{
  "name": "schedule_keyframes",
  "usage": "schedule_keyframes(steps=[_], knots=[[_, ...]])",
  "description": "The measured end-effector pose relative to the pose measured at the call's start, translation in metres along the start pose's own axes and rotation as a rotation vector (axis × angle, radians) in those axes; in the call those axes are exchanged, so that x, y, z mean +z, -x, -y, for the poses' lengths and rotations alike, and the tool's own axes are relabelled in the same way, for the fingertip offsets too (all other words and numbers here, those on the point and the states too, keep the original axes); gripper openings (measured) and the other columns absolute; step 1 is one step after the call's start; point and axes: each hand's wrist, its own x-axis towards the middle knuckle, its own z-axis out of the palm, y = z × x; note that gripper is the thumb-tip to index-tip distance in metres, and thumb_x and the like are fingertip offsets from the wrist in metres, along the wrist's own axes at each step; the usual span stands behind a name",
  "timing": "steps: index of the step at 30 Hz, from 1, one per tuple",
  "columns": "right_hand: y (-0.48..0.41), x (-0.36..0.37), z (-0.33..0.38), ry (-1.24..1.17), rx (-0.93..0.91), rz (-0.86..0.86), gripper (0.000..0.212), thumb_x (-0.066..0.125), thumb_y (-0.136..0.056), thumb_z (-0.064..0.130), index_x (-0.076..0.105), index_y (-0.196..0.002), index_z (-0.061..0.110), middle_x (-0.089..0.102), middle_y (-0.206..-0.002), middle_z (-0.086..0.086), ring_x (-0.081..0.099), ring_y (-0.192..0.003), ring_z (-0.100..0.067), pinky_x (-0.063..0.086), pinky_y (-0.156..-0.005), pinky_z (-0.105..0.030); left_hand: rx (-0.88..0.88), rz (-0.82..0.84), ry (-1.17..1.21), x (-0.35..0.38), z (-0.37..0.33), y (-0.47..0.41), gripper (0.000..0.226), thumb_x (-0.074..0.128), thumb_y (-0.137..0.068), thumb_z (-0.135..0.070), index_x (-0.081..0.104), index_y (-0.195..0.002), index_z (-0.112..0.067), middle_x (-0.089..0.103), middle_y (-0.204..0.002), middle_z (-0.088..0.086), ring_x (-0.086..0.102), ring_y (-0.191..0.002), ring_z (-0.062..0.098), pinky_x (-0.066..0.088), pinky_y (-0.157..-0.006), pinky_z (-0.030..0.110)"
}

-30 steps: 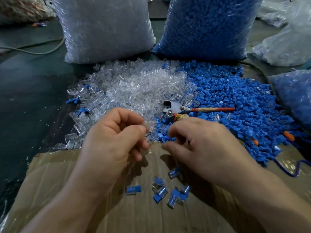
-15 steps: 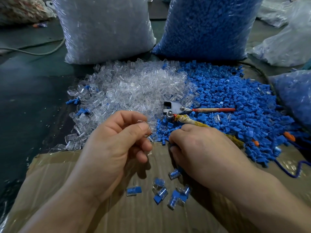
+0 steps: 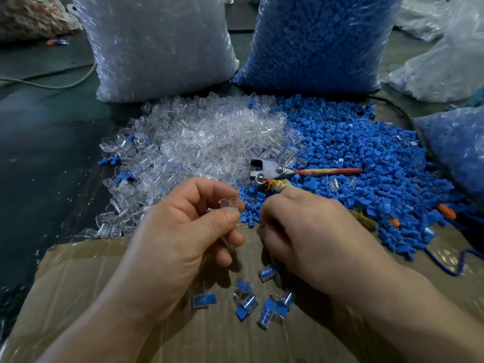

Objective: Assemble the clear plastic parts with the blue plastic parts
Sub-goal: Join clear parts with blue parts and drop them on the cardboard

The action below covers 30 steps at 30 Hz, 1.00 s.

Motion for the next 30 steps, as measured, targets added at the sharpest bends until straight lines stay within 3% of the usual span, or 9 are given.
schedule_keyframes(steps=[3,6,10,14,16,22,26,30], knots=[[0.004,-0.004,-0.002,-0.33,0.077,-0.161,0.01,0.049,-0.092,0.038,0.058,-0.094,0.033,0.057,-0.088,0.017,0.056,-0.083,-0.002,0.049,-0.072,-0.027,0.026,-0.009,-0.03,0.002,0.002,0.0,0.024,0.071,-0.063,-0.029,0.074,-0.087,-0.026,0.069,-0.072,0.009,0.061,-0.049,0.013,0.047,-0.043,0.02],[0.006,-0.004,0.002,-0.553,0.05,-0.204,0.011,0.052,-0.093,0.032,0.058,-0.099,0.039,0.058,-0.087,0.019,0.063,-0.08,-0.004,0.05,-0.066,-0.021,0.03,0.006,-0.028,0.003,0.005,0.0,0.022,0.07,-0.068,-0.027,0.074,-0.09,-0.026,0.066,-0.066,0.005,0.06,-0.049,0.014,0.046,-0.043,0.021],[0.005,-0.001,0.006,-0.487,-0.002,-0.198,0.014,0.052,-0.092,0.029,0.061,-0.1,0.037,0.056,-0.091,0.017,0.059,-0.084,-0.003,0.045,-0.07,-0.016,0.015,0.038,-0.067,0.0,0.007,0.002,0.026,0.074,-0.068,-0.033,0.075,-0.094,-0.029,0.066,-0.064,0.008,0.058,-0.05,0.021,0.048,-0.044,0.027],[0.004,0.001,0.005,-0.416,-0.031,-0.212,0.012,0.055,-0.091,0.028,0.063,-0.099,0.034,0.059,-0.094,0.017,0.059,-0.089,-0.002,0.047,-0.073,-0.021,0.046,0.035,-0.061,-0.001,0.011,0.0,0.021,0.079,-0.075,-0.02,0.075,-0.094,-0.026,0.069,-0.074,0.004,0.064,-0.058,0.017,0.048,-0.046,0.025],[0.004,0.0,0.005,-0.373,-0.052,-0.229,0.011,0.058,-0.09,0.027,0.06,-0.098,0.034,0.059,-0.092,0.017,0.058,-0.088,-0.002,0.046,-0.072,-0.021,0.036,0.02,-0.073,-0.001,0.011,0.0,0.023,0.086,-0.071,-0.028,0.074,-0.09,-0.026,0.069,-0.072,0.006,0.064,-0.058,0.019,0.049,-0.047,0.025],[0.006,0.0,0.009,-0.327,-0.13,-0.333,0.021,0.066,-0.086,0.019,0.058,-0.103,0.028,0.058,-0.084,0.016,0.056,-0.079,0.0,0.043,-0.065,-0.013,0.021,0.043,-0.07,-0.004,0.007,0.003,0.029,0.076,-0.061,-0.039,0.075,-0.088,-0.025,0.067,-0.063,0.01,0.06,-0.052,0.021,0.05,-0.045,0.026],[0.005,0.002,0.011,-0.445,-0.038,-0.35,0.013,0.064,-0.088,0.029,0.06,-0.1,0.031,0.062,-0.085,0.015,0.062,-0.08,-0.004,0.048,-0.065,-0.02,0.013,0.026,0.02,-0.003,0.006,0.002,0.027,0.087,-0.06,-0.028,0.076,-0.085,-0.023,0.067,-0.065,0.009,0.059,-0.051,0.017,0.047,-0.042,0.023],[0.005,0.001,0.009,-0.378,-0.066,-0.297,0.013,0.058,-0.093,0.033,0.067,-0.095,0.024,0.062,-0.081,0.015,0.06,-0.078,-0.005,0.048,-0.066,-0.022,0.007,0.038,0.075,-0.004,0.005,0.002,0.02,0.077,-0.064,-0.023,0.076,-0.083,-0.02,0.066,-0.065,0.009,0.06,-0.052,0.015,0.047,-0.043,0.021]])
